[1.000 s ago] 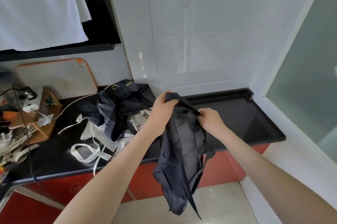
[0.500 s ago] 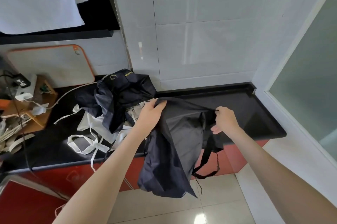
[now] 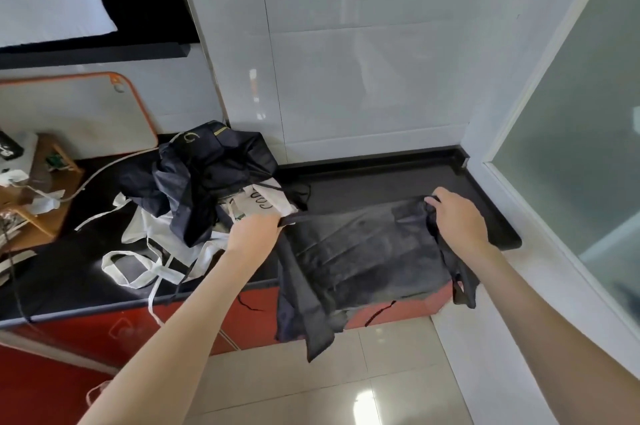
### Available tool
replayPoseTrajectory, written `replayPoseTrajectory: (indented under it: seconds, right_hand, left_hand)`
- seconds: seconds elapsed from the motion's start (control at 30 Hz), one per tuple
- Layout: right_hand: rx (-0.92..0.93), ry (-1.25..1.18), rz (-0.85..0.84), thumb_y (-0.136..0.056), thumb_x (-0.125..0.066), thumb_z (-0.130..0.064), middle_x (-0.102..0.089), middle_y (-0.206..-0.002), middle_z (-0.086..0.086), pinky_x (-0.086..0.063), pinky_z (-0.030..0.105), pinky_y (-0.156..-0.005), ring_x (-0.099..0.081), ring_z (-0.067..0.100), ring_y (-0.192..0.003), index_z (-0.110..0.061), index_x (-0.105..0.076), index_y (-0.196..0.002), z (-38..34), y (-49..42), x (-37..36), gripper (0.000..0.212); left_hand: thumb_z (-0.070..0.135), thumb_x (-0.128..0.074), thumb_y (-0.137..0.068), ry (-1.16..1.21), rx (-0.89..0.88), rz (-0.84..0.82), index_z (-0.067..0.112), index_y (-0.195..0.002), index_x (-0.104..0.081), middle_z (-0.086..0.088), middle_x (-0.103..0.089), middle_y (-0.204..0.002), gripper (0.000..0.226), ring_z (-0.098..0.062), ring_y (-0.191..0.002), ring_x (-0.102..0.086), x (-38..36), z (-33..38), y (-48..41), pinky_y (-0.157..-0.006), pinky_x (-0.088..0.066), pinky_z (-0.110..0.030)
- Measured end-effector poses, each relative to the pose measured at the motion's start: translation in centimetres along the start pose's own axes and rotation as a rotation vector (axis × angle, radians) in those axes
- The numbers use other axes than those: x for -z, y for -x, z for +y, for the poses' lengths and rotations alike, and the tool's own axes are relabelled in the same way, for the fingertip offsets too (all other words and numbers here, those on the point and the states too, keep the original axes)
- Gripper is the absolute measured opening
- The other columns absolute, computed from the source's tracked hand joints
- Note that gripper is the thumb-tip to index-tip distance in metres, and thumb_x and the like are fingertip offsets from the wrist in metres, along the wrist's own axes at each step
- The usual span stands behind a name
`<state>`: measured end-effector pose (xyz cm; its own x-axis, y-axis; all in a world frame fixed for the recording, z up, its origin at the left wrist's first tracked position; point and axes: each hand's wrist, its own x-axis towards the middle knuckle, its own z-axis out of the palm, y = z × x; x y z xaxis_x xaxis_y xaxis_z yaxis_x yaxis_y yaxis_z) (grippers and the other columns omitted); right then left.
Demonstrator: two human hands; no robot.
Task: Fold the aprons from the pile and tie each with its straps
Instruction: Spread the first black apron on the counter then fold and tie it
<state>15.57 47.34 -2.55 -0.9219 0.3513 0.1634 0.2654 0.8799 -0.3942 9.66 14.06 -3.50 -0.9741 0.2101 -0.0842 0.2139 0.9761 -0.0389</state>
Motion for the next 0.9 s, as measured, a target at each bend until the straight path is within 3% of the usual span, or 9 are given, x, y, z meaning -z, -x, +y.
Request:
replayPoseTrajectory:
  seconds: [0.1, 0.17, 0.3, 0.43, 0.57, 0.67, 0.77, 0.83, 0.9]
  right_hand:
    - [-0.016, -0.116, -0.074, -0.102, -0.045, -0.019, -0.056, -0.075, 0.006, -0.035, 0.037, -0.056, -0.054, 0.028, -0.073, -0.007, -0.050, -0.083, 0.7, -0.4, -0.2, 0.023]
    - [0.004, -0.148, -0.129, -0.099, -0.050, -0.010, -0.056, -0.085, 0.006, -0.036, 0.033, -0.066, -0.054, 0.025, -0.081, -0.008, -0.054, -0.087, 1.4, -0.4, -0.4, 0.013]
    - [0.026, -0.052, -0.155, -0.095, -0.051, -0.001, -0.054, -0.097, 0.017, -0.038, 0.034, -0.081, -0.053, 0.034, -0.097, 0.001, -0.067, -0.103, 3.1, 0.0, -1.7, 0.018]
    - [-0.120, -0.169, -0.076, -0.098, -0.044, -0.003, -0.062, -0.107, 0.014, -0.042, 0.035, -0.080, -0.055, 0.031, -0.097, -0.006, -0.065, -0.112, 3.2, 0.5, -1.4, 0.025]
    - [-0.186, -0.212, -0.056, -0.098, -0.043, -0.008, -0.063, -0.116, 0.014, -0.045, 0.035, -0.080, -0.056, 0.033, -0.100, -0.013, -0.056, -0.123, 3.1, 0.4, -0.4, 0.028]
    - [-0.009, -0.116, -0.249, -0.091, -0.064, -0.019, -0.042, -0.148, 0.010, -0.035, 0.043, -0.109, -0.040, 0.030, -0.134, -0.015, -0.033, -0.148, 0.7, 0.6, 0.8, 0.065]
    - [0.311, -0.213, -0.373, -0.077, -0.080, -0.032, -0.040, -0.145, -0.001, -0.019, 0.039, -0.116, -0.034, 0.014, -0.135, -0.018, -0.021, -0.152, -4.5, 2.1, 1.1, 0.097]
    - [0.329, -0.349, -0.418, -0.082, -0.075, -0.027, -0.058, -0.115, -0.005, -0.033, 0.019, -0.096, -0.051, 0.008, -0.110, -0.023, -0.047, -0.138, -7.0, 2.9, 0.5, 0.064]
    - [0.266, -0.410, -0.401, -0.091, -0.064, -0.022, -0.064, -0.083, -0.002, -0.036, 0.021, -0.066, -0.056, 0.011, -0.079, -0.023, -0.067, -0.098, -7.8, 3.1, 0.1, 0.008]
  left_hand:
    - [0.030, -0.037, -0.104, 0.147, 0.001, 0.127, 0.015, -0.111, -0.056, -0.010, -0.067, -0.095, 0.025, -0.033, -0.089, -0.064, 0.3, 0.9, -0.6, -0.067, -0.042, -0.036]
    - [0.023, -0.041, -0.103, 0.412, 0.034, 0.193, 0.009, -0.108, -0.058, -0.016, -0.066, -0.092, 0.023, -0.037, -0.088, -0.062, 0.2, 1.4, -0.7, -0.067, -0.041, -0.037]
    - [0.010, -0.040, -0.102, 0.880, 0.200, 0.297, 0.006, -0.116, -0.062, -0.007, -0.062, -0.091, 0.026, -0.025, -0.084, -0.053, 0.9, 2.9, 0.0, -0.067, -0.030, -0.025]
    - [0.010, -0.042, -0.101, 0.837, 0.214, 0.334, 0.005, -0.114, -0.064, -0.005, -0.060, -0.092, 0.025, -0.019, -0.082, -0.049, 0.9, 3.1, 0.2, -0.067, -0.029, -0.024]
    - [0.021, -0.048, -0.101, 0.649, 0.177, 0.324, 0.001, -0.101, -0.062, -0.016, -0.059, -0.099, 0.025, -0.035, -0.090, -0.056, 0.6, 2.8, 0.4, -0.069, -0.035, -0.034]
    - [0.018, -0.050, -0.100, 0.721, -0.027, 0.170, 0.004, -0.106, -0.061, -0.015, -0.067, -0.101, 0.019, -0.032, -0.096, -0.059, 1.5, 4.5, 0.9, -0.074, -0.036, -0.033]
    - [0.004, -0.050, -0.095, 0.753, -0.321, 0.065, 0.007, -0.104, -0.061, -0.008, -0.066, -0.091, 0.015, -0.025, -0.086, -0.059, 3.2, 7.3, 1.4, -0.070, -0.038, -0.021]
    - [0.002, -0.052, -0.092, 0.771, -0.430, 0.062, 0.008, -0.099, -0.061, -0.002, -0.062, -0.084, 0.013, -0.016, -0.077, -0.055, 4.4, 8.9, 1.5, -0.065, -0.035, -0.014]
    - [0.009, -0.057, -0.092, 0.793, -0.435, 0.053, 0.011, -0.096, -0.056, 0.001, -0.063, -0.083, 0.005, -0.012, -0.073, -0.054, 5.2, 9.7, 1.4, -0.063, -0.034, -0.018]
